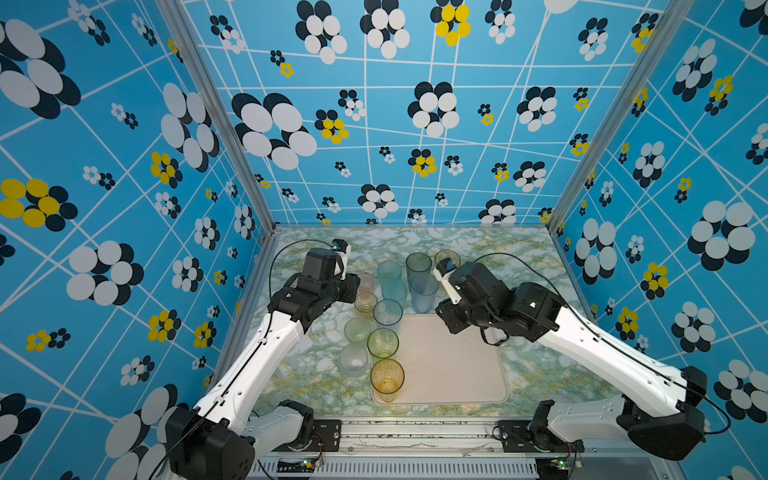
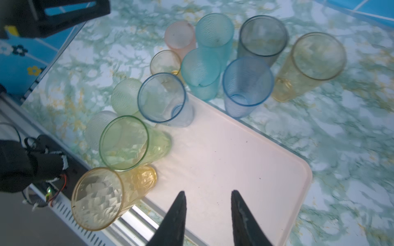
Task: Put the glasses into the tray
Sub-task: 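Open the right gripper and withdraw it toward the far cups, then move the left gripper over the pink cup while the right gripper hovers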
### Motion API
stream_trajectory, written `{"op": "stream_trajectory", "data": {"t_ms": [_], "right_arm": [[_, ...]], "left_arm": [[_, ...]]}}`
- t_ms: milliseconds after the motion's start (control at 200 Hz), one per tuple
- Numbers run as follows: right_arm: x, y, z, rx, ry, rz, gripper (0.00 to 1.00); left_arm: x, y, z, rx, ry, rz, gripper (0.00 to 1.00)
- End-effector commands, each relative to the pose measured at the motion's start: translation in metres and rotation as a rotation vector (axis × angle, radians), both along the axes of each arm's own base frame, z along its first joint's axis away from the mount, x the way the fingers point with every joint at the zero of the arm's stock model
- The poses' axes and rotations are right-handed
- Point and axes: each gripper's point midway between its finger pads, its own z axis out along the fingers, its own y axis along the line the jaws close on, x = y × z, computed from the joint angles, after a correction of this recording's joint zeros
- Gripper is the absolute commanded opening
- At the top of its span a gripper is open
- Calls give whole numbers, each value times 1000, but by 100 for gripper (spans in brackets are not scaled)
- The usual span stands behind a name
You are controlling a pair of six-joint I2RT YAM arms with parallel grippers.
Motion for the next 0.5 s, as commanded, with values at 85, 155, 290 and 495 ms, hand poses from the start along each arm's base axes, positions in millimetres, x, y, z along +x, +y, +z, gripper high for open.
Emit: {"op": "stream_trajectory", "data": {"t_ms": [85, 155, 290, 495], "right_arm": [[22, -45, -7, -41, 0, -151, 39], [28, -51, -12, -47, 10, -169, 40], [44, -59, -28, -48, 55, -205, 40], [68, -56, -44, -34, 98, -217, 40]], "left_arm": [[13, -11, 10, 44, 25, -47, 40], [19, -15, 7, 46, 46, -56, 40], [28, -30, 0, 40, 77, -102, 40], [47, -67, -1, 39, 77, -192, 39]]}}
